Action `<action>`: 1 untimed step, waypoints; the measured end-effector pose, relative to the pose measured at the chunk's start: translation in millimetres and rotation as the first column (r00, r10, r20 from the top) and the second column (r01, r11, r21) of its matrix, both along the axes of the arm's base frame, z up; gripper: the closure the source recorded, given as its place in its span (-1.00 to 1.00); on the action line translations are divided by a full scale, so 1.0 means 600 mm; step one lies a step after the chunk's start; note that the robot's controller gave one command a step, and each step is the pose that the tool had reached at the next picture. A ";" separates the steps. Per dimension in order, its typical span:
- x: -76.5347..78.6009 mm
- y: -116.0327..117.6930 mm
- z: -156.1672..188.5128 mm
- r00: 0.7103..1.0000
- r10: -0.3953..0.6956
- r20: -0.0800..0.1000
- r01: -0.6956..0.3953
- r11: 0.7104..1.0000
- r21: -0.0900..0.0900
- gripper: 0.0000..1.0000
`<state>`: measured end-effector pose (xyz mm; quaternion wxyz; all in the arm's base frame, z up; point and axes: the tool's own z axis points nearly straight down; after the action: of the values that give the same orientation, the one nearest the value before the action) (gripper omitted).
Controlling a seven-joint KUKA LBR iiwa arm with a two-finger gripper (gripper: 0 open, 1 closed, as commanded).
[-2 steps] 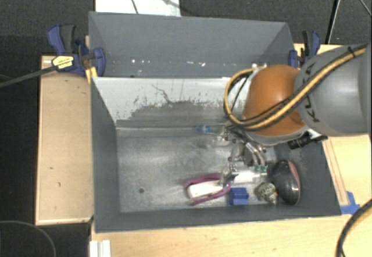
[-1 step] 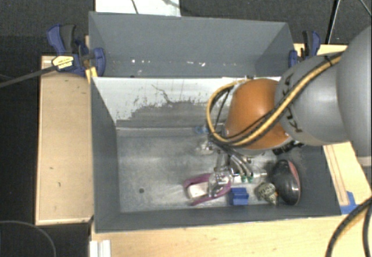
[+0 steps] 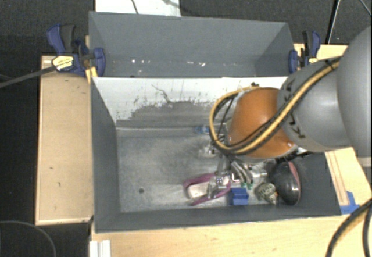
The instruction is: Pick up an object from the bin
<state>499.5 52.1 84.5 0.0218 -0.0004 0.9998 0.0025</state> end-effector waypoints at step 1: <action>-0.015 0.004 -0.001 0.996 -0.084 -0.002 0.084 0.996 -0.001 -1.00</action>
Offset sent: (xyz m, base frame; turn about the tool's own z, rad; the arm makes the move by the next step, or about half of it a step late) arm -0.0234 0.0043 -0.0145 0.0816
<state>490.6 54.4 83.8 0.0207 0.0415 0.9989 0.0012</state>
